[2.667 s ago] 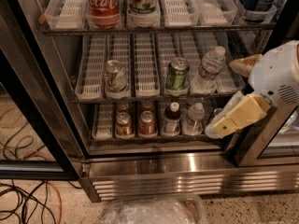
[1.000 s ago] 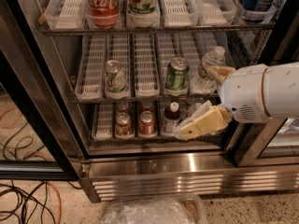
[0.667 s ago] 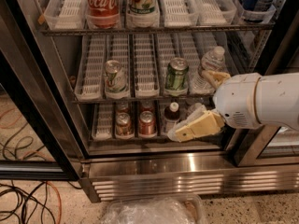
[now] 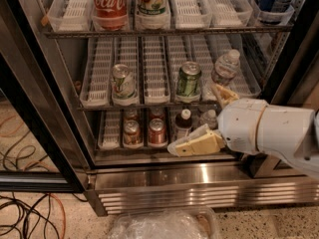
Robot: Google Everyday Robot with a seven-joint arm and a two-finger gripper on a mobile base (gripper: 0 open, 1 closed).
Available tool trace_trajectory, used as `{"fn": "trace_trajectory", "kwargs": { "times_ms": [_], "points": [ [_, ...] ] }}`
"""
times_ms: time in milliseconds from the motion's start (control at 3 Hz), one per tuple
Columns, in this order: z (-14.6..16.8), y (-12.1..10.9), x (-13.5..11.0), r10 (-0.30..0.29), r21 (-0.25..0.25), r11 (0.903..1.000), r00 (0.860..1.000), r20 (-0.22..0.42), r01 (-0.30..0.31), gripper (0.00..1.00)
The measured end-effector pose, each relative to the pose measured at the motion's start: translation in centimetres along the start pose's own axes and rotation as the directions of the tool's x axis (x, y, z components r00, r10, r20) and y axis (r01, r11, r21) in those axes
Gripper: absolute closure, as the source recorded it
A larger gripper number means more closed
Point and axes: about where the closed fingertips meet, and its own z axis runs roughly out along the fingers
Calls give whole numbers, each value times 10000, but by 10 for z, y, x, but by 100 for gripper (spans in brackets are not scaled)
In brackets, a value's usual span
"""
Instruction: Pick 7up can from middle shelf of fridge
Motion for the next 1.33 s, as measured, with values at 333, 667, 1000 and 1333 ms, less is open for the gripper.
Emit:
{"fn": "trace_trajectory", "kwargs": {
  "times_ms": [333,667,1000,1333],
  "points": [
    [13,6,8,281,392,9988,9974,666,-307,0],
    [32,13,16,483,827,9949,9925,1119,-577,0],
    [49,14,27,978,1463,9818,9827,1570,-1211,0],
    [62,11,22,1569,2497,9467,9684,1939,-2034,0]
  ]
}}
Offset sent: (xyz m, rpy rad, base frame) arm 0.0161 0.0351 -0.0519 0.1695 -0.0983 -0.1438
